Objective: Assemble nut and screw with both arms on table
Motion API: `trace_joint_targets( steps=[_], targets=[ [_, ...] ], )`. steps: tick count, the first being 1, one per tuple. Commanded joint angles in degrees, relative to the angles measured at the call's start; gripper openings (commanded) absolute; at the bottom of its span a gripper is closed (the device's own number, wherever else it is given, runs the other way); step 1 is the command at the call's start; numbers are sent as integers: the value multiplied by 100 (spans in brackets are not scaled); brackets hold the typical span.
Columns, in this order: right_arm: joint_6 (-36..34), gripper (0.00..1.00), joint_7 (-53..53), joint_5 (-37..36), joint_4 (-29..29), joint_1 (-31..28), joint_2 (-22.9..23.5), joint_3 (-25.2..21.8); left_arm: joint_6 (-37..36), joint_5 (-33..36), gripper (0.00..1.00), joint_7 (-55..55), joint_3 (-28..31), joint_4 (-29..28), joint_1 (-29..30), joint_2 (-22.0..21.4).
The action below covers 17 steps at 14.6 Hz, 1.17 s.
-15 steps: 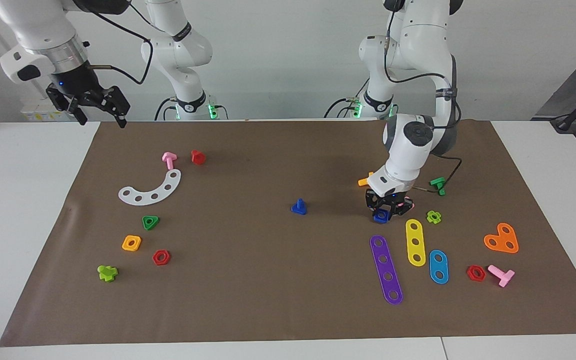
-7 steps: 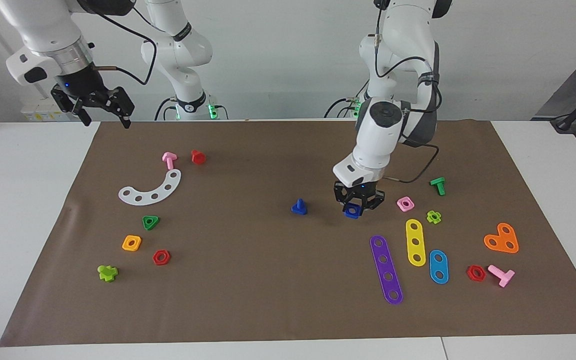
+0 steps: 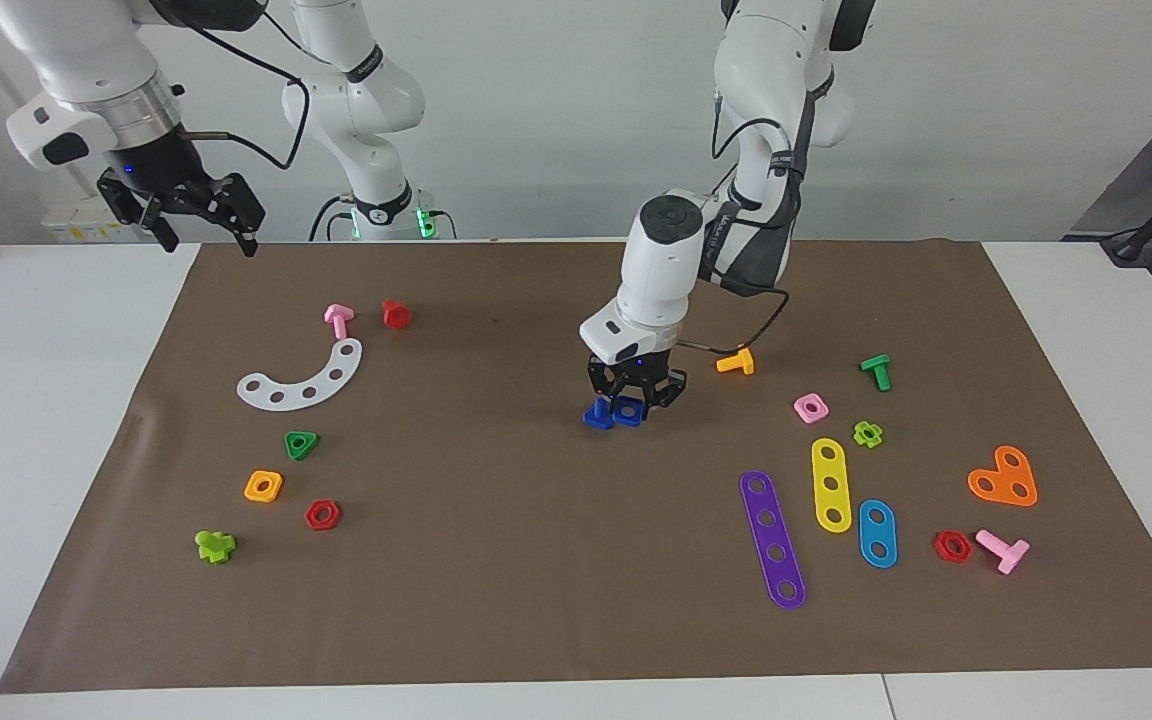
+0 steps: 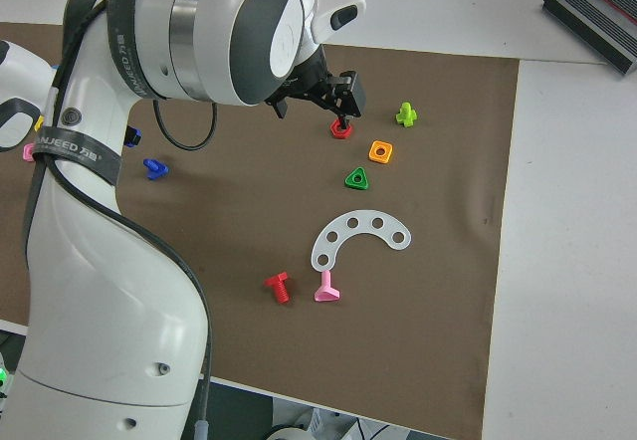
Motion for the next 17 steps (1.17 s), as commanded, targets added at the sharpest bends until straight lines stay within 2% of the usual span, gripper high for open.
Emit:
trace_joint_targets(
  steps=[1, 17],
  targets=[
    [-14, 100, -149, -73, 9, -57, 58, -5, -121, 49, 0, -113, 85, 87, -190, 70],
    [-59, 100, -140, 32, -70, -22, -39, 39, 292, 31, 0, -218, 76, -327, -437, 114]
  ],
)
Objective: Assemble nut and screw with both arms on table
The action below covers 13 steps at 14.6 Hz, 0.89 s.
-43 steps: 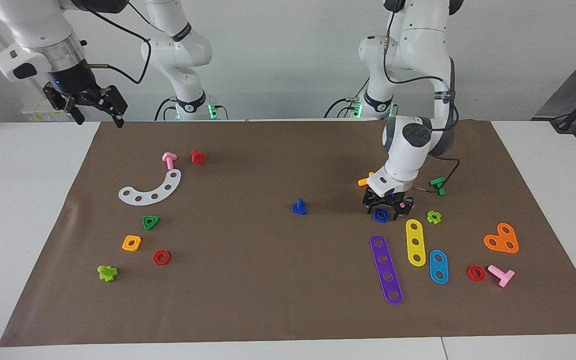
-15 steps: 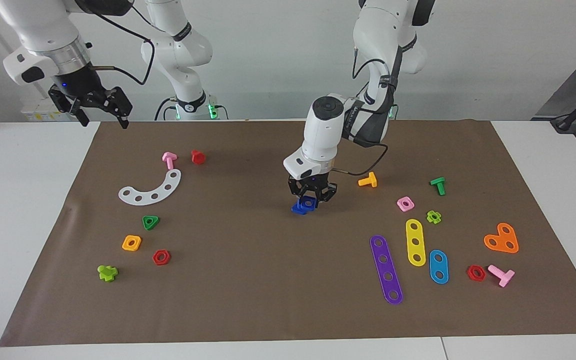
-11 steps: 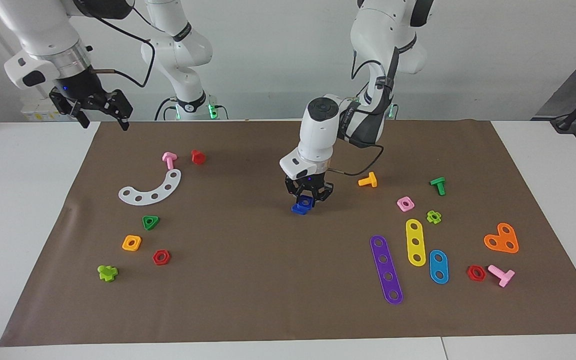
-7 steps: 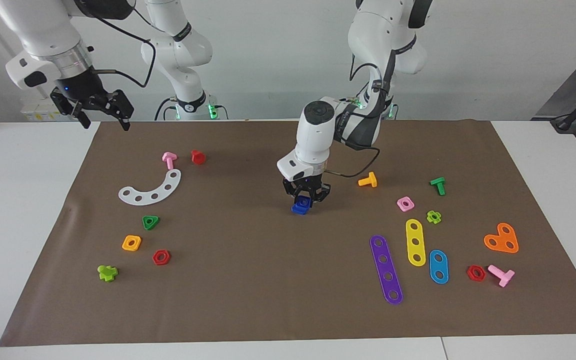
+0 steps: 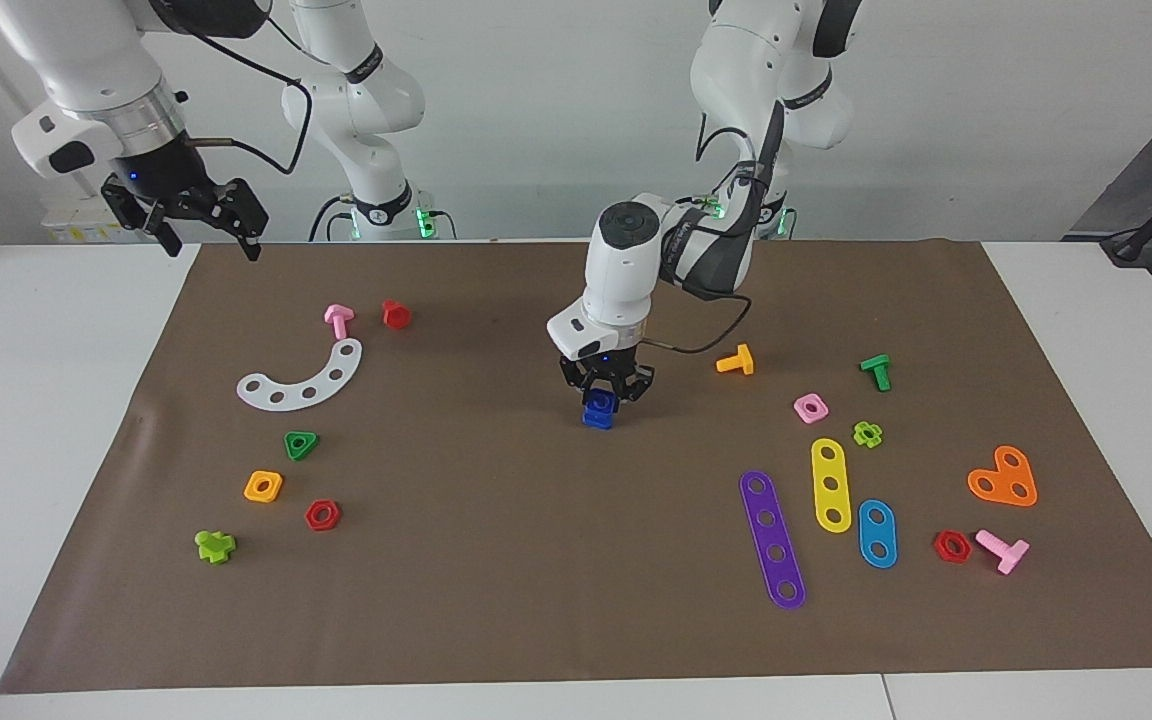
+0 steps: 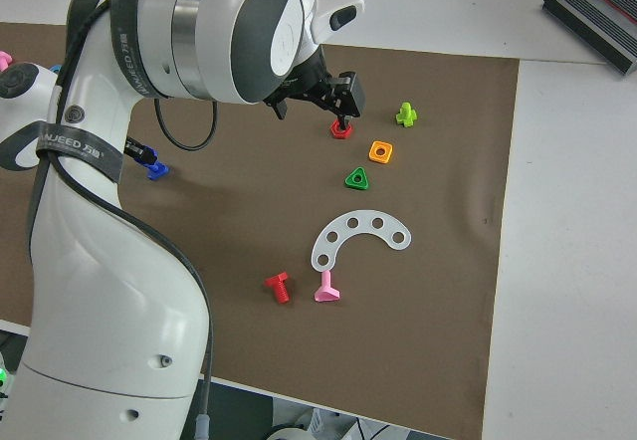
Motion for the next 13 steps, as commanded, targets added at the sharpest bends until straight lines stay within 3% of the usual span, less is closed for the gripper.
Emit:
trace_joint_targets(
  steps=[1, 5, 13],
  targets=[
    [-40, 100, -140, 32, -69, -28, -88, 28, 218, 31, 0, -223, 87, -239, -130, -57],
    [-40, 100, -140, 32, -69, -28, -88, 28, -212, 31, 0, -268, 87, -212, -130, -101],
    [-40, 100, -140, 32, -69, -20, -88, 28, -90, 31, 3, -382, 96, -221, -139, -92]
  ],
)
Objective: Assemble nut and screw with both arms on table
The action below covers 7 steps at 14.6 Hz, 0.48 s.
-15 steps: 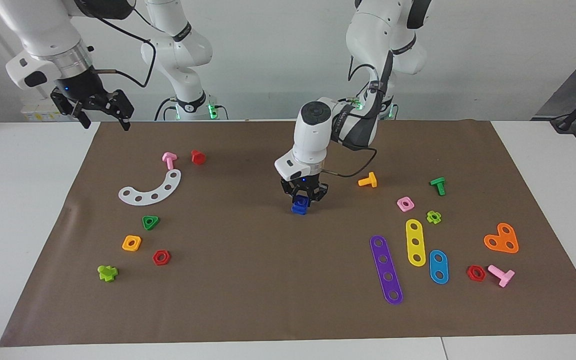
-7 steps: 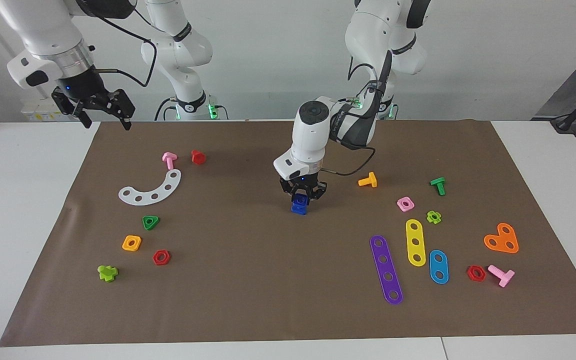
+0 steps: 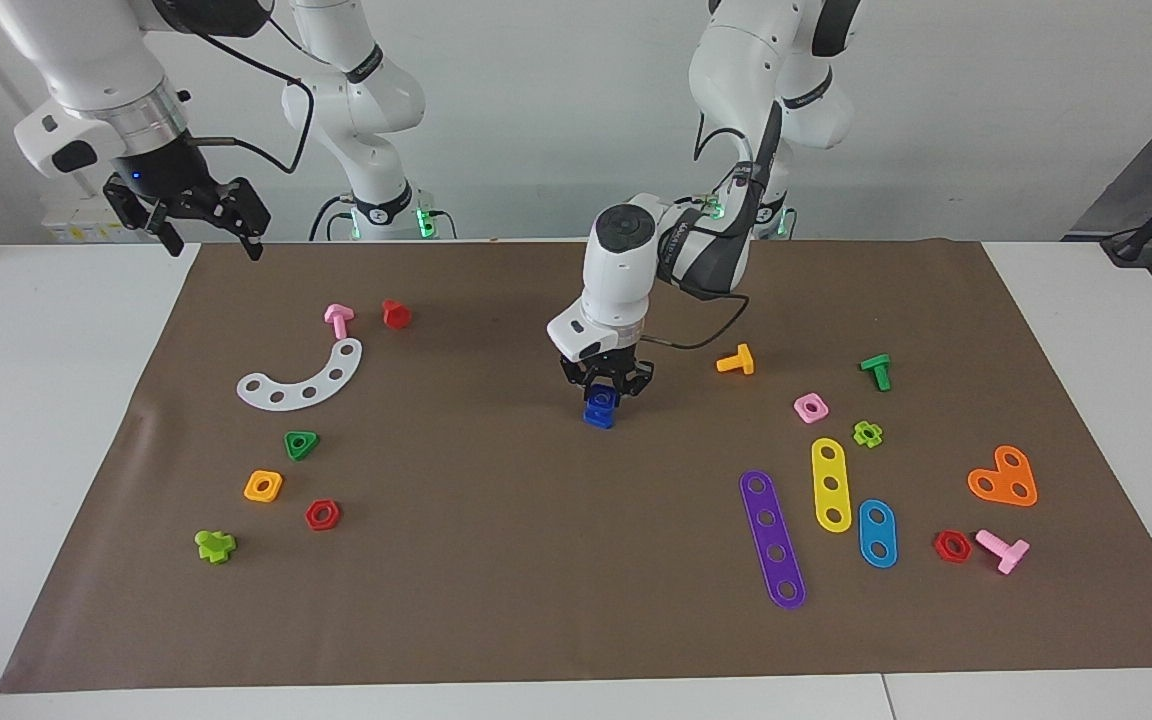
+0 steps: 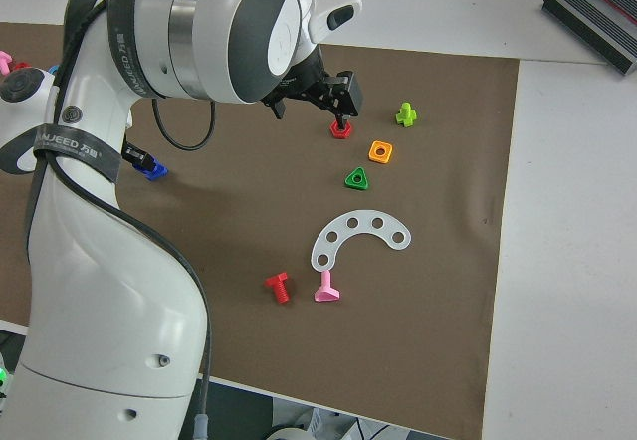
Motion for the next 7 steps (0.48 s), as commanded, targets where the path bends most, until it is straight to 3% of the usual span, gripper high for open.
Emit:
trace_joint_targets(
  steps=[1, 2, 3, 7],
  targets=[
    [-40, 100, -140, 31, -69, -26, -87, 15, 158, 36, 47, -94, 88, -155, -110, -77],
    [-32, 100, -140, 31, -69, -26, -87, 15, 229, 36, 80, -102, 96, -155, -110, -77],
    [-40, 100, -140, 31, -69, -26, -87, 15, 221, 36, 99, -102, 96, -146, -110, -77],
    [-40, 100, -140, 31, -69, -27, -87, 15, 90, 36, 100, -102, 114, -128, -66, -252]
  ],
)
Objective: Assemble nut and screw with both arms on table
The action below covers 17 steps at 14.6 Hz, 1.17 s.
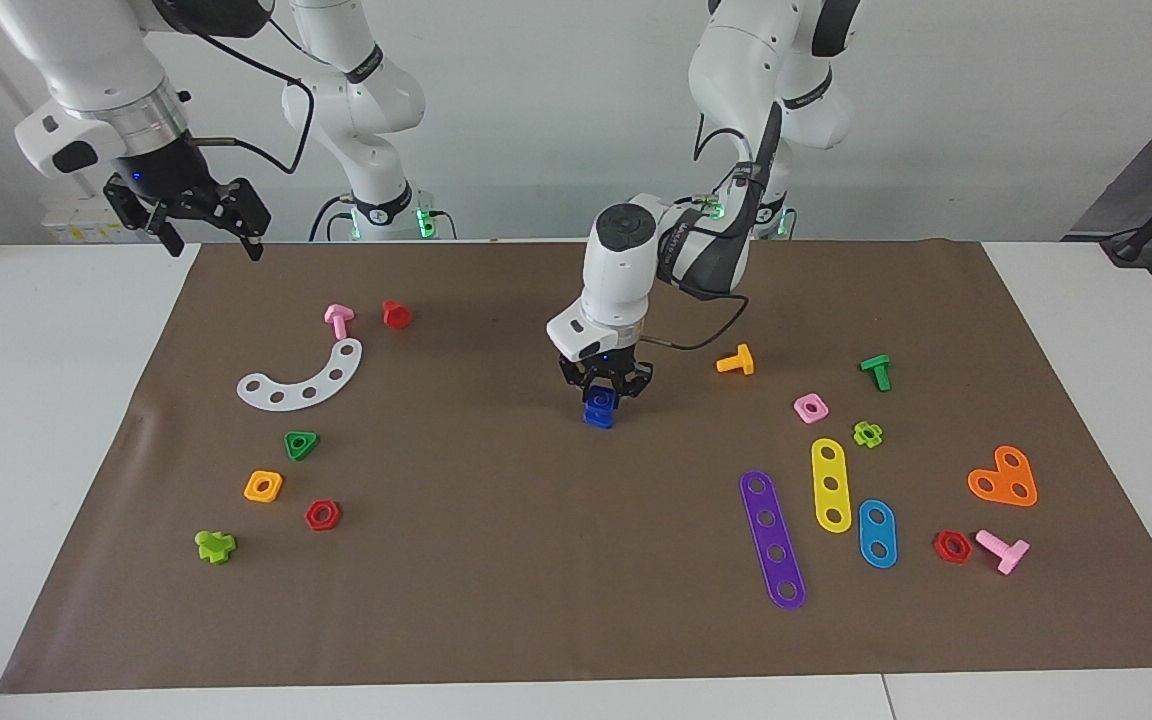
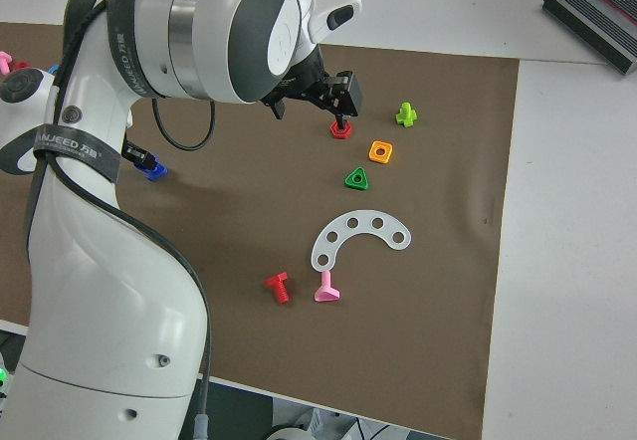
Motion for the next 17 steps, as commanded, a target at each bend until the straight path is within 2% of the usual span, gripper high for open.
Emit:
trace_joint_targets(
  steps=[1, 5, 7, 11, 14, 17],
  targets=[
    [-40, 100, -140, 31, -69, -30, -87, 15, -75, 36, 100, -89, 92, -128, -39, -298],
    [-40, 100, -140, 40, -69, -30, -87, 15, -216, 36, 100, -89, 127, -128, 31, -518],
    [-40, 100, -140, 31, -69, -30, -87, 15, -549, 36, 100, -80, 136, -137, 206, -755],
    [-40, 100, -140, 31, -69, -30, -87, 15, -1436, 36, 100, 42, 127, -155, 926, -1317],
    [-40, 100, -140, 31, -69, -30, -87, 15, -1832, 45, 100, 262, 136, -155, 1445, -1625],
    [-40, 100, -140, 31, -69, -30, -87, 15, -2360, 45, 100, 1025, 127, -224, 1972, -2011]
  ],
)
